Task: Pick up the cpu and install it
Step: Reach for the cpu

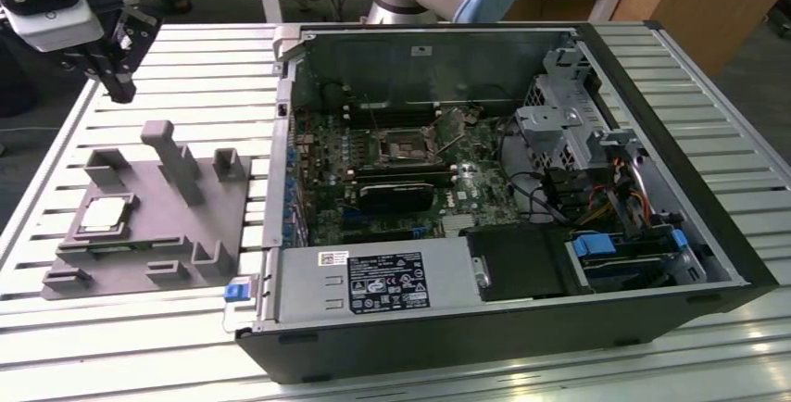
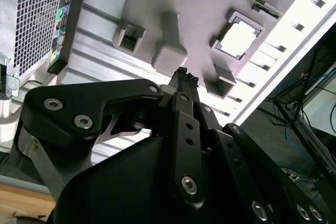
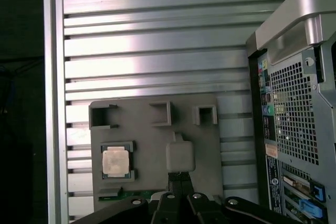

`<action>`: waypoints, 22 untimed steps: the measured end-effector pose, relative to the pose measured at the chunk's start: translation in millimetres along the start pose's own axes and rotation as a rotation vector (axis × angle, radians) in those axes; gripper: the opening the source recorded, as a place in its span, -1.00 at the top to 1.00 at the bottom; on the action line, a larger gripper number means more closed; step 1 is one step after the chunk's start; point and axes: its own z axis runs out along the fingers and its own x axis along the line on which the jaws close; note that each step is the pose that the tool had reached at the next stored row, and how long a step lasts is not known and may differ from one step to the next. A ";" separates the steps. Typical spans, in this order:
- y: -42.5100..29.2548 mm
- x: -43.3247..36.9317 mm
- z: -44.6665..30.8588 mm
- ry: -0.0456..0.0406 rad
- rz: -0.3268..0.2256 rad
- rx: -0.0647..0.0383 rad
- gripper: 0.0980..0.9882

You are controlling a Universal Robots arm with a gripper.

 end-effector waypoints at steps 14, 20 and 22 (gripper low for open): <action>-1.1 12.7 1.4 0.0029 0.000 0.000 0.98; -1.6 18.1 2.0 0.0041 0.000 0.000 0.98; -1.7 19.9 2.2 0.0046 0.000 0.000 0.98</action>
